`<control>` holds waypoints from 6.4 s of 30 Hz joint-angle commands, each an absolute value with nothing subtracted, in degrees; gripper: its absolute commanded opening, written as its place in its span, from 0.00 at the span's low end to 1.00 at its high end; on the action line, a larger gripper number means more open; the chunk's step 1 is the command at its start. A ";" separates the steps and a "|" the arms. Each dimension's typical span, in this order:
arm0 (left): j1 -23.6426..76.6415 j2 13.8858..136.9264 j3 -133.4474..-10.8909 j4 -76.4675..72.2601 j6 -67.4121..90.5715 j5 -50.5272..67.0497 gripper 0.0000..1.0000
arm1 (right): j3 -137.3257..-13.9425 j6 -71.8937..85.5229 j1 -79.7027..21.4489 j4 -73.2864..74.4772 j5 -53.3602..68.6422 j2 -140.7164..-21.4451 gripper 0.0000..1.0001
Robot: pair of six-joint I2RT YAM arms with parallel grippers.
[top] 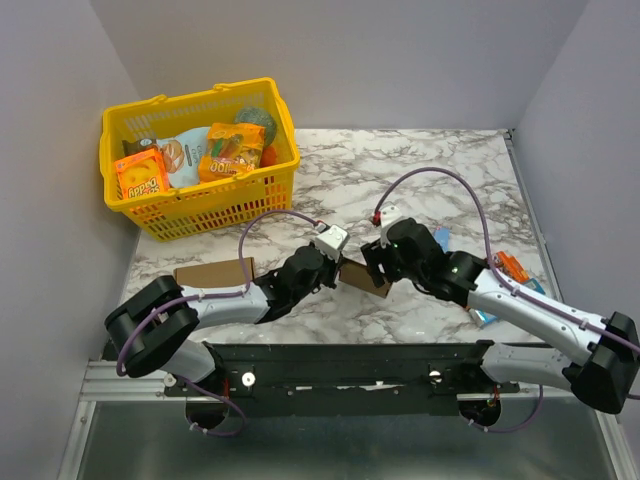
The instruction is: Fold the paper box
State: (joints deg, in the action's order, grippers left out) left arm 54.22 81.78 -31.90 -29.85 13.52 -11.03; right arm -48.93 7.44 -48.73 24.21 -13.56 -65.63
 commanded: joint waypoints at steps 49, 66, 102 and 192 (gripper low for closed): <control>59.41 86.04 -31.73 -14.33 10.99 -15.64 0.00 | -51.24 22.58 -45.88 35.61 -16.71 -70.58 0.01; 62.40 88.50 -33.75 -11.16 9.58 -18.63 0.00 | -54.23 26.45 -39.20 31.73 -2.38 -72.60 0.01; 64.69 89.03 -34.19 -10.81 10.63 -18.28 0.00 | -53.00 34.01 -33.93 25.84 10.19 -73.30 0.01; 65.92 89.47 -34.72 -9.84 11.34 -19.95 0.00 | -43.77 30.23 -30.49 30.76 7.82 -70.14 0.01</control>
State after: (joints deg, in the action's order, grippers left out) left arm 63.11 85.41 -37.17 -22.02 8.25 -29.91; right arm -46.65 30.98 -28.36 29.93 6.85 -69.58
